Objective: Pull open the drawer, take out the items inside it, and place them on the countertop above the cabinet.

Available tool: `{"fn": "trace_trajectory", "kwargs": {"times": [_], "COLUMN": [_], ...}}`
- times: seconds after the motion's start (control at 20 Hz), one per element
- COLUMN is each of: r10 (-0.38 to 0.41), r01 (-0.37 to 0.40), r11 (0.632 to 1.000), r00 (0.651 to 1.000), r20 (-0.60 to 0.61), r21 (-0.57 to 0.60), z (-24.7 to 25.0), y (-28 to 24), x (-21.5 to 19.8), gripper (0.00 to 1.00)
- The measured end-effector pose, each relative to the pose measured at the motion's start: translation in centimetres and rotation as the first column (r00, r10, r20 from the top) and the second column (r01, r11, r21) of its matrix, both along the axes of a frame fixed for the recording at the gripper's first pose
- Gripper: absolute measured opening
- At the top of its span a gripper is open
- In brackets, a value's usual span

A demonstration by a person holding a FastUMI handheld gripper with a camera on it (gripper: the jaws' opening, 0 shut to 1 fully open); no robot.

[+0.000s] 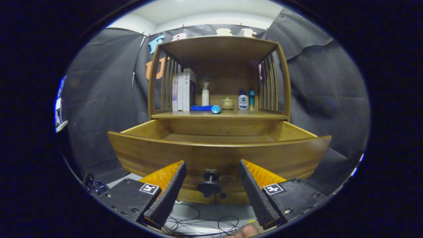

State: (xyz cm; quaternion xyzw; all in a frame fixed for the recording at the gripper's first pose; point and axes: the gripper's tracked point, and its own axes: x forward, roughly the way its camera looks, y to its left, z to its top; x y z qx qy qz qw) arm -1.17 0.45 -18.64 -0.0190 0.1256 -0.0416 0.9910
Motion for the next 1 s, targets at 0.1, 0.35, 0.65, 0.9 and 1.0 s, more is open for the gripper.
{"fn": "trace_trajectory", "kwargs": {"times": [0.1, 0.35, 0.65, 0.9, 1.0], "r10": [-0.011, -0.034, -0.057, -0.048, -0.049], "r01": [0.011, 0.035, 0.057, 0.048, 0.049], "r11": [0.999, 0.999, 0.998, 0.999, 0.999], "r00": [1.0, 0.999, 0.998, 0.999, 0.999], "r20": [-0.013, -0.014, 0.008, 0.012, 0.013], "r21": [0.04, 0.039, -0.003, -0.016, -0.014], "z": [-1.2, -2.1, -2.2, -2.1, -2.0], "y": [0.3, 0.2, -0.1, -0.3, -0.3], "x": [0.4, 0.5, 2.2, 3.2, 3.7], "gripper": [1.0, 0.99, 1.0, 0.99, 0.99]}}
